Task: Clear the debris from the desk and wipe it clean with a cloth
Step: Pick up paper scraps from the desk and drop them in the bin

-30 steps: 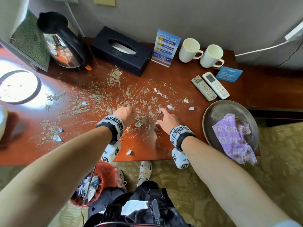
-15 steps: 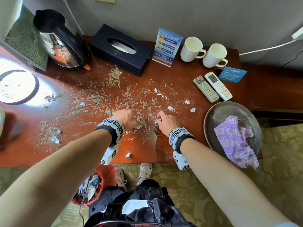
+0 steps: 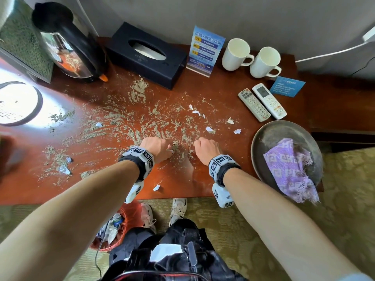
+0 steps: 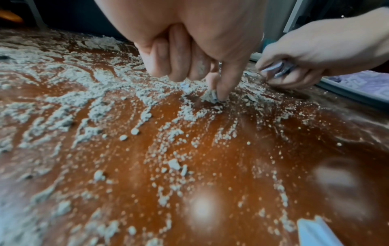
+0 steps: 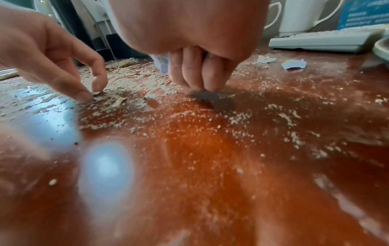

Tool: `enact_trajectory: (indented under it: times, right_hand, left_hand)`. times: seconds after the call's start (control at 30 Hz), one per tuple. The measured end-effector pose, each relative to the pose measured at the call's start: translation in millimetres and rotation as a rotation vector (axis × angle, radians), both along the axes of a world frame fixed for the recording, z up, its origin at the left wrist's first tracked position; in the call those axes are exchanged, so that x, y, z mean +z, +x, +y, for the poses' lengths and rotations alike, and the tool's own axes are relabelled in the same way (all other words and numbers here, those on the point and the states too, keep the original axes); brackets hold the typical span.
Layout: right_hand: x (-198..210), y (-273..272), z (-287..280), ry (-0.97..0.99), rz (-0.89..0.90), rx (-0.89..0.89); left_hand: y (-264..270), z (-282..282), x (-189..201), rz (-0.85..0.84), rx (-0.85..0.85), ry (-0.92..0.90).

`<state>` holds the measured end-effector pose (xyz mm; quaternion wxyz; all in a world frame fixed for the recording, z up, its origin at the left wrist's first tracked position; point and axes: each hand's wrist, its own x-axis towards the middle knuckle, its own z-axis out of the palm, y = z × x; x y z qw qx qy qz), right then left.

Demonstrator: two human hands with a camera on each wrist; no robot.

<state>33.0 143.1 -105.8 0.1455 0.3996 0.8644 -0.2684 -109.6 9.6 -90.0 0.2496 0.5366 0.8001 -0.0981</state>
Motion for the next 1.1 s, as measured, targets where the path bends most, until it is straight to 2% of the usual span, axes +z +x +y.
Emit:
enact_trajectory:
  times: [0.23, 0.6, 0.73, 0.93, 1.1]
  right_hand:
    - [3.3, 4.6, 3.6, -0.027, 0.019, 0.009]
    - [11.9, 15.2, -2.3, -0.016, -0.022, 0.077]
    - [11.9, 15.6, -3.2, 0.004, -0.019, 0.058]
    - [10.7, 13.6, -4.9, 0.003, -0.026, 0.025]
    - [13.5, 12.6, -5.3, -0.093, -0.019, -0.002]
  left_hand:
    - [2.5, 4.9, 0.5, -0.016, 0.022, -0.042]
    - [2.1, 6.3, -1.7, -0.177, 0.123, 0.157]
    - [1.4, 9.4, -1.0, -0.209, 0.150, 0.157]
    - [0.6, 17.4, 6.4, -0.393, 0.284, 0.155]
    - [-2.4, 17.7, 5.7, -0.538, 0.421, 0.188]
